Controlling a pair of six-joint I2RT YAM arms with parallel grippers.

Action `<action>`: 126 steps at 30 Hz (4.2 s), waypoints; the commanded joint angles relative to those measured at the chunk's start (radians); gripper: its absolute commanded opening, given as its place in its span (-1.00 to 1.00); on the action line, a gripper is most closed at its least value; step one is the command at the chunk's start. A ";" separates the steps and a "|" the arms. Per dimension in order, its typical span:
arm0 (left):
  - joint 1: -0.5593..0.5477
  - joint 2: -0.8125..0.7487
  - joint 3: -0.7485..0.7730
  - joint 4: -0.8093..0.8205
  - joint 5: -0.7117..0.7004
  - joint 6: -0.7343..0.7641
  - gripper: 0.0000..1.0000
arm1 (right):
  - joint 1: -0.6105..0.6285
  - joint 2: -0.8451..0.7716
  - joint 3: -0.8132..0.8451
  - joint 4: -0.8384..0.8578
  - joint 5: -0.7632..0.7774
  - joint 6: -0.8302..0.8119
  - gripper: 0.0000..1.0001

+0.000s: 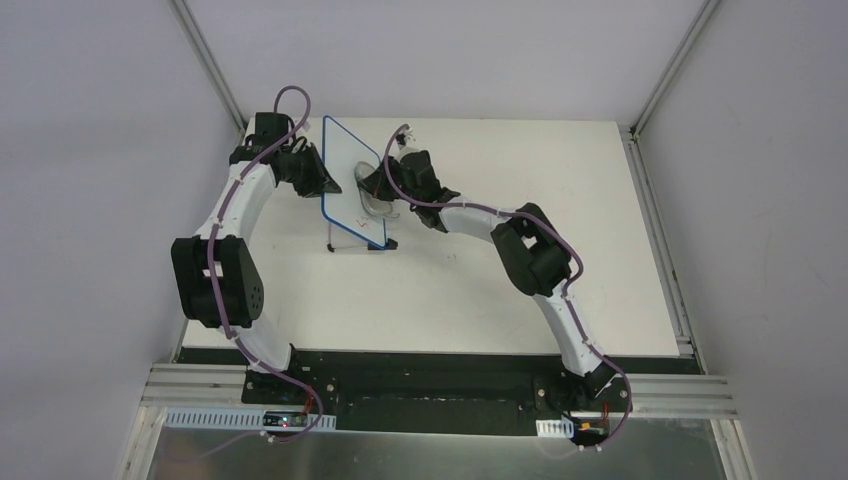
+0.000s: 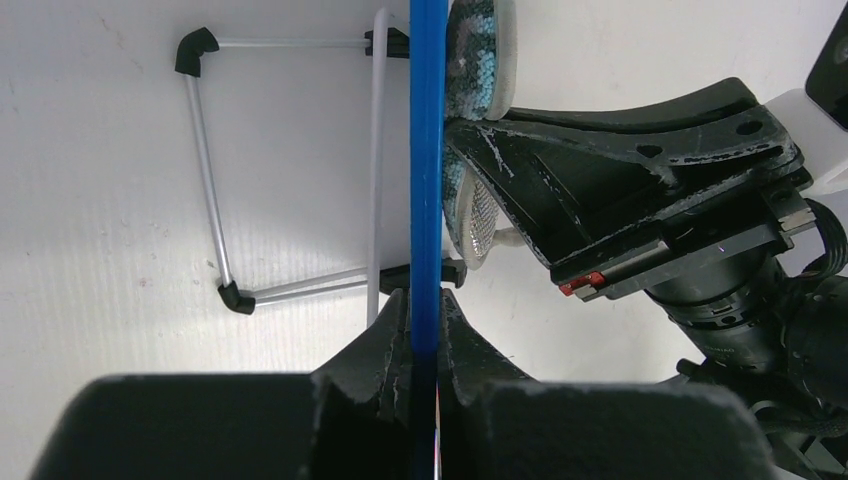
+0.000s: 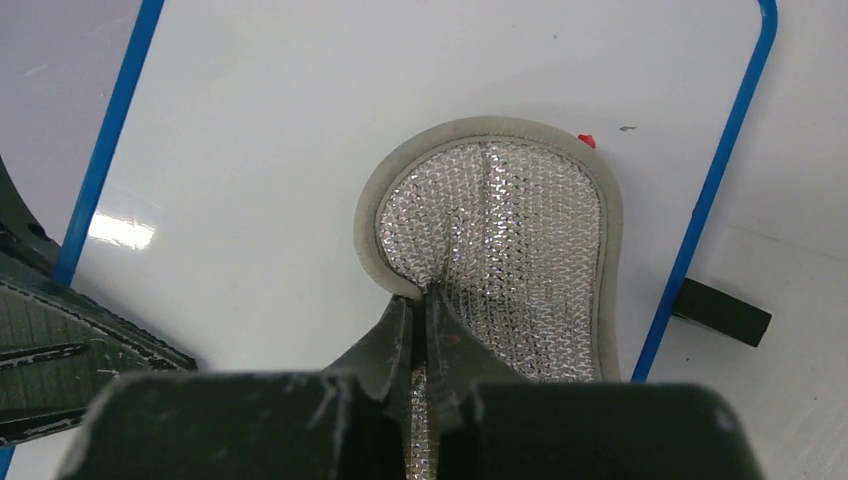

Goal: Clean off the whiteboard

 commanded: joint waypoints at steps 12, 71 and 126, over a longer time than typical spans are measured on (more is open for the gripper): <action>-0.010 -0.108 -0.082 -0.086 0.181 -0.006 -1.00 | -0.040 -0.092 -0.135 0.017 -0.164 0.015 -1.00; 0.039 -0.035 -0.130 -0.210 0.058 0.133 -1.00 | -0.014 0.199 0.249 -0.217 -0.080 -0.026 -1.00; 0.019 -0.031 -0.153 -0.158 0.083 0.080 -1.00 | 0.343 -0.270 -0.424 -0.022 0.127 0.076 -1.00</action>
